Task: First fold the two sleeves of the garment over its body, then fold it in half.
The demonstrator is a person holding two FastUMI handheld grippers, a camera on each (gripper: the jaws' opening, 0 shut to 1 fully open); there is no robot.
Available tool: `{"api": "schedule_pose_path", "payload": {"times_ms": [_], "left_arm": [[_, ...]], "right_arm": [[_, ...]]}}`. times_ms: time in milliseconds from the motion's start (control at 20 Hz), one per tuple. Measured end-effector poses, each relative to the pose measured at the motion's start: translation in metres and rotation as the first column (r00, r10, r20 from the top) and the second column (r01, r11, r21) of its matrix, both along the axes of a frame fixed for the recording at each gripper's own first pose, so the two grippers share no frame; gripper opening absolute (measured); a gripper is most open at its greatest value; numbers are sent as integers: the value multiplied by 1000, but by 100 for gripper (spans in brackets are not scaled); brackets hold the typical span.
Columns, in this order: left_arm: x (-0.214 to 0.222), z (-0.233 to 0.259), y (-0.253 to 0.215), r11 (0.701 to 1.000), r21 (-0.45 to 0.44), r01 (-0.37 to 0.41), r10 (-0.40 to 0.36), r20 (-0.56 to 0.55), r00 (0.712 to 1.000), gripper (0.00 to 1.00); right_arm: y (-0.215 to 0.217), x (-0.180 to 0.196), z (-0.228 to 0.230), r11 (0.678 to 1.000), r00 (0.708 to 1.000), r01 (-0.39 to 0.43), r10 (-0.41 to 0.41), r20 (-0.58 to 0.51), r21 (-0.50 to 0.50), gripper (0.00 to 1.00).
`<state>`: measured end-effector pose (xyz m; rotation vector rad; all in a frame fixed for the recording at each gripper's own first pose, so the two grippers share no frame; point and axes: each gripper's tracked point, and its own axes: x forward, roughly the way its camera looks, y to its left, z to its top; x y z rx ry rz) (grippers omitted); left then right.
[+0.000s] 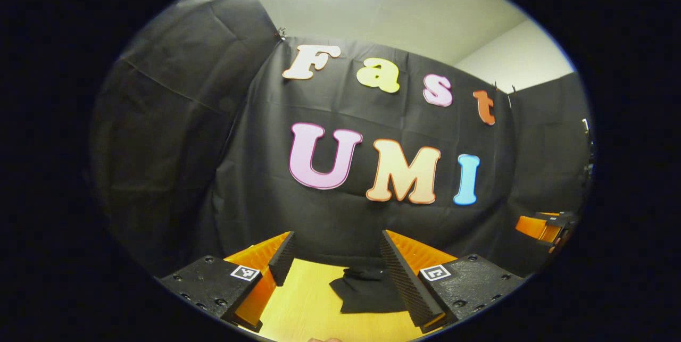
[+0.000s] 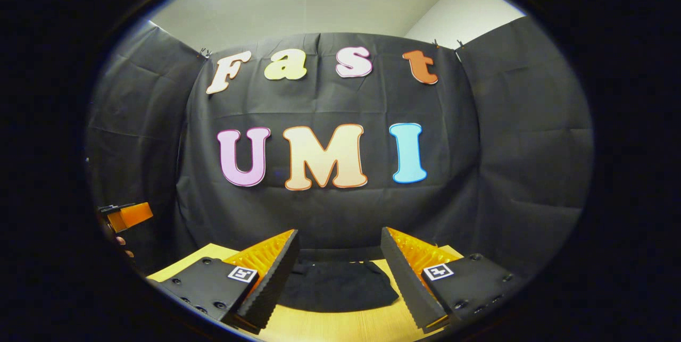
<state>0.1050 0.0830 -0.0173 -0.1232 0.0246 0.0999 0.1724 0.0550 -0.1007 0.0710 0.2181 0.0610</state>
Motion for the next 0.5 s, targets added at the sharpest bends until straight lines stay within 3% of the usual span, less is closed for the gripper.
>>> {"api": "schedule_pose_path", "payload": {"times_ms": [100, 200, 400, 500], "left_arm": [[-9, 12, -2, 999, 37, 21, -23, 60, 998, 92], [-20, 9, -12, 997, 66, 46, -49, 49, 998, 93], [-46, -2, -39, 999, 3, 49, -49, -2, 999, 92], [-53, 0, -47, 999, 19, 26, -26, 6, 1000, 92]], "right_arm": [[1, -18, 8, 1000, 1000, 10, -9, 29, -8, 97], [-2, -37, 10, 999, 999, 22, -21, 46, -27, 97], [0, -68, 18, 999, 993, 8, -1, 121, -51, 97], [-1, -80, 20, 998, 989, -24, 32, 142, -59, 98]]}}
